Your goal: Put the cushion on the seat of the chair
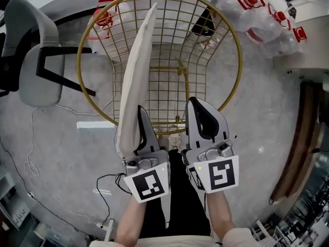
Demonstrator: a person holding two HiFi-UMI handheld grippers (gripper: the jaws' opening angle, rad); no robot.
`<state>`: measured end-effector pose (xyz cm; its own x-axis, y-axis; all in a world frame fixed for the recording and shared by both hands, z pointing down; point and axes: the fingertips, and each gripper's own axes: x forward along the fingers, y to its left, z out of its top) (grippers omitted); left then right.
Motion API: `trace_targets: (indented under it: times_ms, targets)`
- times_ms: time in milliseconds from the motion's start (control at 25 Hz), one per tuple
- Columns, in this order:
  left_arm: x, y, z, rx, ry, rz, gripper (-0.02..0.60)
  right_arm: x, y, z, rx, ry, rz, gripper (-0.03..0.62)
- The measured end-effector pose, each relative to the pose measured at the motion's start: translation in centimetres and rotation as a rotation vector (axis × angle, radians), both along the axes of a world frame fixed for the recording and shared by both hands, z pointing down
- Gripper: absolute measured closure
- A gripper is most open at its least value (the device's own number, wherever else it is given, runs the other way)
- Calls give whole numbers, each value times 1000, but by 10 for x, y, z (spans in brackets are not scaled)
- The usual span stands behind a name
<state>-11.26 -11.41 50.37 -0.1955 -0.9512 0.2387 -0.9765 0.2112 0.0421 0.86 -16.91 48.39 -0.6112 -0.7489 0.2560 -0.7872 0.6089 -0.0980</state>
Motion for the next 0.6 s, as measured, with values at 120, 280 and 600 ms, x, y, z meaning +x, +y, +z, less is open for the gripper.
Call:
trace_targets:
  times_ms: [120,280,600]
  targets:
    - [-8,-6,-3,62,230,-25,532,3,1,-9,-14,-34,1,577]
    - [-15,-7,4,150,642,-65,532,2,10,-23,-61,-152,-49,577]
    - [-6,2,42,317,1329,-177,532,-1,19,-25,-108,-209,-107,577]
